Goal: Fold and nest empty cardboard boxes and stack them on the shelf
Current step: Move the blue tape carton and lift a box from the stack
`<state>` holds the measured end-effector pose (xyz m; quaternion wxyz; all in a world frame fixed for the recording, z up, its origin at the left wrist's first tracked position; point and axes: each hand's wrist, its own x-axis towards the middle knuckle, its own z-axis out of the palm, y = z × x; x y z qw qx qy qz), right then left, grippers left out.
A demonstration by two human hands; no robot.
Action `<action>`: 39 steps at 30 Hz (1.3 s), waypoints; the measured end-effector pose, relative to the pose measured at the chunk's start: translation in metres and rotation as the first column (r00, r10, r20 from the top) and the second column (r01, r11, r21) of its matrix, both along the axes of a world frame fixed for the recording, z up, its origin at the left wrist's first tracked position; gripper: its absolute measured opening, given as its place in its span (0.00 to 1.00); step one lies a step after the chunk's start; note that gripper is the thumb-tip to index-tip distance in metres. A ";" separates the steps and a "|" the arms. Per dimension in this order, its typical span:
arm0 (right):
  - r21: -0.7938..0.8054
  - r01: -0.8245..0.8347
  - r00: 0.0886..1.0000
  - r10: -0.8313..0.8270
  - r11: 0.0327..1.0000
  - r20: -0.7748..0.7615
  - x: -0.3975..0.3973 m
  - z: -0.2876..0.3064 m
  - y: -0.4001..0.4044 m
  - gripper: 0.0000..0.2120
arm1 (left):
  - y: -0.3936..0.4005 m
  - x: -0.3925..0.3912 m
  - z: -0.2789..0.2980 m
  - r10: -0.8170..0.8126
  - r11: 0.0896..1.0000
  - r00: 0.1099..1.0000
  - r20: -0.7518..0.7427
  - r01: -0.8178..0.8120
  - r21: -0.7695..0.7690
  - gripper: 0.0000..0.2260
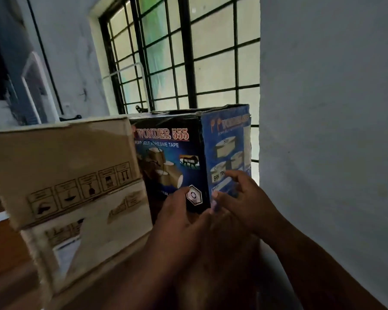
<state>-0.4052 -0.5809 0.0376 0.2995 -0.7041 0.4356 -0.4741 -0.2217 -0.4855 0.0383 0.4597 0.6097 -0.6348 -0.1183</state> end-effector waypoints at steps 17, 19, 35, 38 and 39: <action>0.067 -0.222 0.959 0.205 0.973 0.194 -0.058 -0.081 -0.210 0.45 | -0.142 -0.058 -0.060 0.596 0.802 0.799 -0.080 -0.596 0.029 0.47; 0.098 -0.244 0.948 0.217 0.965 0.232 -0.056 -0.082 -0.215 0.46 | -0.139 -0.053 -0.066 0.634 0.772 0.768 -0.090 -0.636 0.019 0.43; 0.120 -0.203 0.933 0.155 0.972 0.323 -0.052 -0.066 -0.203 0.22 | -0.092 -0.052 -0.060 0.418 0.866 0.639 -0.646 -0.494 0.072 0.29; 0.151 -0.255 0.876 0.162 0.955 0.454 -0.053 -0.058 -0.194 0.21 | -0.082 -0.054 -0.046 0.367 0.882 0.656 -0.659 -0.471 0.022 0.27; 0.183 -0.279 0.847 0.152 0.943 0.510 -0.054 -0.055 -0.193 0.19 | -0.080 -0.054 -0.042 0.369 0.880 0.676 -0.638 -0.475 0.005 0.26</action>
